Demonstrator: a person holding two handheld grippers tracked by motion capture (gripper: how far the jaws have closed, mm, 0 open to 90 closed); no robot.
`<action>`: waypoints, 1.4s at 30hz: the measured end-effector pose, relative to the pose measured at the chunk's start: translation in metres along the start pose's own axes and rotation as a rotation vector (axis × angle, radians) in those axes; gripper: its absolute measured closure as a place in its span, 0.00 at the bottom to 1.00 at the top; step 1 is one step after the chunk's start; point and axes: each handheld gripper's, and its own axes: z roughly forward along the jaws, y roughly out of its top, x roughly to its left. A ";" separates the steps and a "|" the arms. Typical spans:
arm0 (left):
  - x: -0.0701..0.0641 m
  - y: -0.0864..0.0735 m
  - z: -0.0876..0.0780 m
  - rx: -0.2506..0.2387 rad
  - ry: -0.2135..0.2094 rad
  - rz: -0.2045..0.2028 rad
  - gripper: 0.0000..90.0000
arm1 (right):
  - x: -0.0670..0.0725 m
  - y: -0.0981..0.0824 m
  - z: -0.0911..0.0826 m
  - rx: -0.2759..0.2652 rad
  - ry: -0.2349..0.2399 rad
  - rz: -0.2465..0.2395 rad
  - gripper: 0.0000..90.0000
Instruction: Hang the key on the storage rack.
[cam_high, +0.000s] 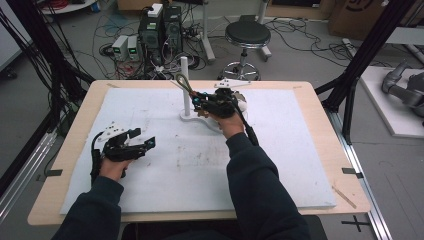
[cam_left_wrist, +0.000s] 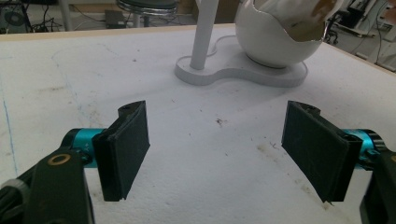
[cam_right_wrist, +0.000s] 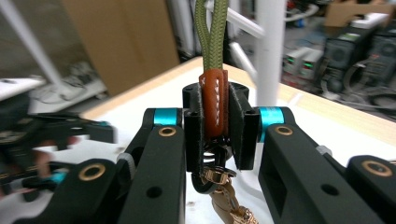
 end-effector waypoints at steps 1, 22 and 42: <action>0.000 0.000 0.000 0.001 0.000 0.000 0.26 | 0.000 0.001 0.003 0.017 -0.014 -0.003 0.87; 0.000 0.000 0.000 0.002 -0.006 -0.001 0.26 | -0.008 -0.004 0.010 0.083 -0.127 -0.056 0.71; 0.003 0.002 0.002 -0.051 -0.009 -0.068 0.23 | -0.038 -0.075 -0.124 0.117 -0.246 -0.159 0.25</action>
